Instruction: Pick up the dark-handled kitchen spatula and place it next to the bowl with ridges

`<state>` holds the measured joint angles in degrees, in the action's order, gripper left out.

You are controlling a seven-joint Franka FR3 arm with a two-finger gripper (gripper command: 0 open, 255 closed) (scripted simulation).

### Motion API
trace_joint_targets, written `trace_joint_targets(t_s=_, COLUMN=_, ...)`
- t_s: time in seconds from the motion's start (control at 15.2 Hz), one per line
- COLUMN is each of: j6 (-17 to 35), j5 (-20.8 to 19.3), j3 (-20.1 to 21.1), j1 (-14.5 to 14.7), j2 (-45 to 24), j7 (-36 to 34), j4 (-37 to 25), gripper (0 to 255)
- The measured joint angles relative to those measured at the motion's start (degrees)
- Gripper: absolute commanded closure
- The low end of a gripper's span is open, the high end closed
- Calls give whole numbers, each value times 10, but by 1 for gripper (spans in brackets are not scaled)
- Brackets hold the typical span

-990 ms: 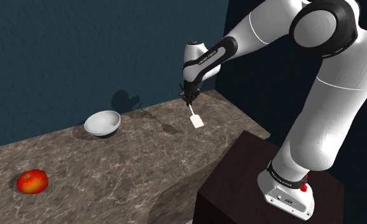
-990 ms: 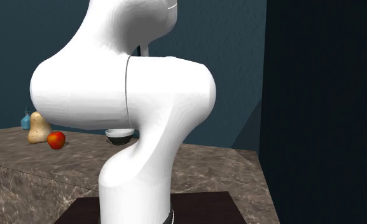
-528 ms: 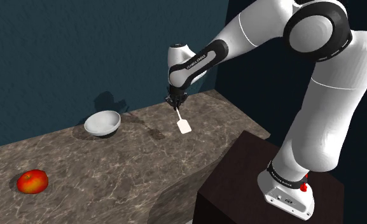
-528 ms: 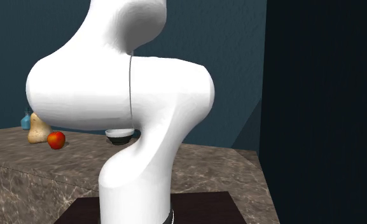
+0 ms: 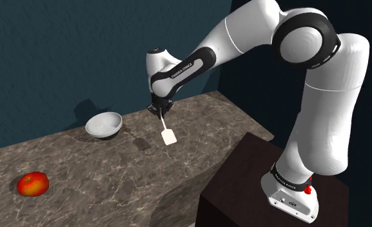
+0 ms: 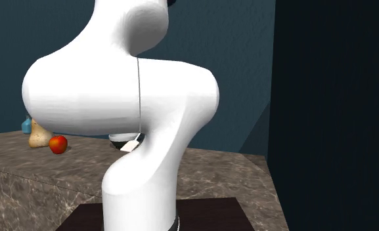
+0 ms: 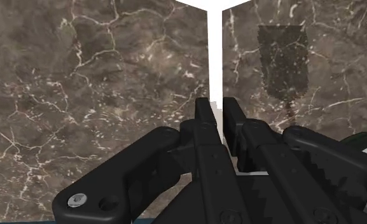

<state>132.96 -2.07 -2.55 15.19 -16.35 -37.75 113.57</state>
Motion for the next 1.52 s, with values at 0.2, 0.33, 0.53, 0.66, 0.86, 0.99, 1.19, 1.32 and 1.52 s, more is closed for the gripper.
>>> trace_joint_targets(t_s=0.2, j6=-21, j5=-4, j3=9, j1=21, j2=-37, j7=-32, j4=-56, gripper=255)
trace_joint_targets(t_s=0.33, j6=-34, j5=-7, j3=15, j1=36, j2=-58, j7=-54, j4=-90, gripper=255)
trace_joint_targets(t_s=0.53, j6=-53, j5=-11, j3=22, j1=57, j2=-91, j7=-84, j4=-141, gripper=255)
trace_joint_targets(t_s=0.66, j6=-75, j5=-13, j3=27, j1=72, j2=-121, j7=-103, j4=-193, gripper=255)
trace_joint_targets(t_s=0.86, j6=-83, j5=-16, j3=30, j1=84, j2=-155, j7=-119, j4=-233, gripper=255)
trace_joint_targets(t_s=0.99, j6=-75, j5=-16, j3=30, j1=86, j2=-165, j7=-122, j4=-234, gripper=255)
trace_joint_targets(t_s=1.19, j6=-59, j5=-17, j3=29, j1=87, j2=-174, j7=-124, j4=-228, gripper=255)
trace_joint_targets(t_s=1.32, j6=-48, j5=-18, j3=29, j1=87, j2=-184, j7=-124, j4=-227, gripper=255)
trace_joint_targets(t_s=1.52, j6=-33, j5=-18, j3=29, j1=87, j2=-198, j7=-125, j4=-225, gripper=255)
